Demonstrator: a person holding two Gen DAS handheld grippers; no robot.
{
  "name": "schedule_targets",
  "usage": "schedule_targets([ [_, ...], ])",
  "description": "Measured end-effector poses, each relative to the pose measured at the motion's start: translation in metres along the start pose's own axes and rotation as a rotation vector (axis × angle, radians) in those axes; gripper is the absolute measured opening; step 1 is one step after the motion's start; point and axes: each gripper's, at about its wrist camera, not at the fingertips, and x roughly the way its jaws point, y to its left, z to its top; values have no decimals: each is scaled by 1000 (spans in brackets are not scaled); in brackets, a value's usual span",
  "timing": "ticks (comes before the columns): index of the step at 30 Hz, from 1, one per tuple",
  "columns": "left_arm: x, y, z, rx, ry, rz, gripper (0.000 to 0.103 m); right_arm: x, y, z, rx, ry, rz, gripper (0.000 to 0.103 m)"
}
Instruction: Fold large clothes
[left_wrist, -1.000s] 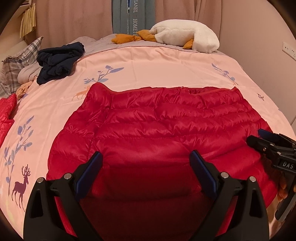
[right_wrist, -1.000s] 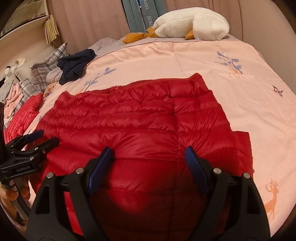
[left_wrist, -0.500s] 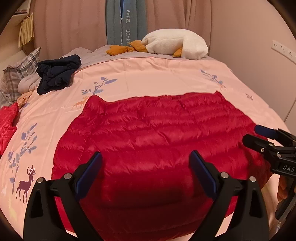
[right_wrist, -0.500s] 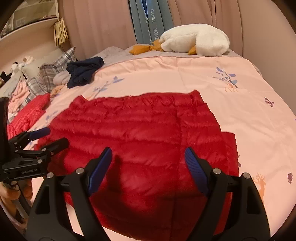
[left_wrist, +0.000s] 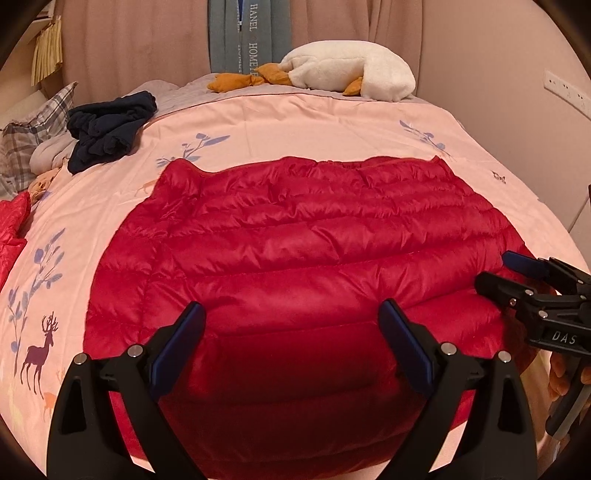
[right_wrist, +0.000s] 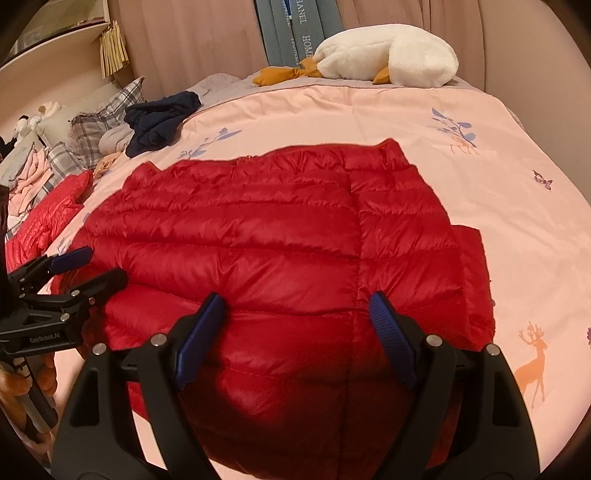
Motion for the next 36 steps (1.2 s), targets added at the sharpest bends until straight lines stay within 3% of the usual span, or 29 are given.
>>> schedule_targets([
  [9, -22, 17, -6, -29, -23, 30, 96, -37, -7, -3, 20, -71, -20, 82],
  [23, -10, 26, -21, -59, 12, 7, 96, -19, -22, -25, 43, 15, -31, 83],
  [32, -31, 53, -28, -98, -7, 60, 96, -44, -28, -24, 69, -30, -47, 82],
  [36, -26, 65, -33, -122, 19, 71, 96, -35, -33, -30, 79, 4, -61, 82],
])
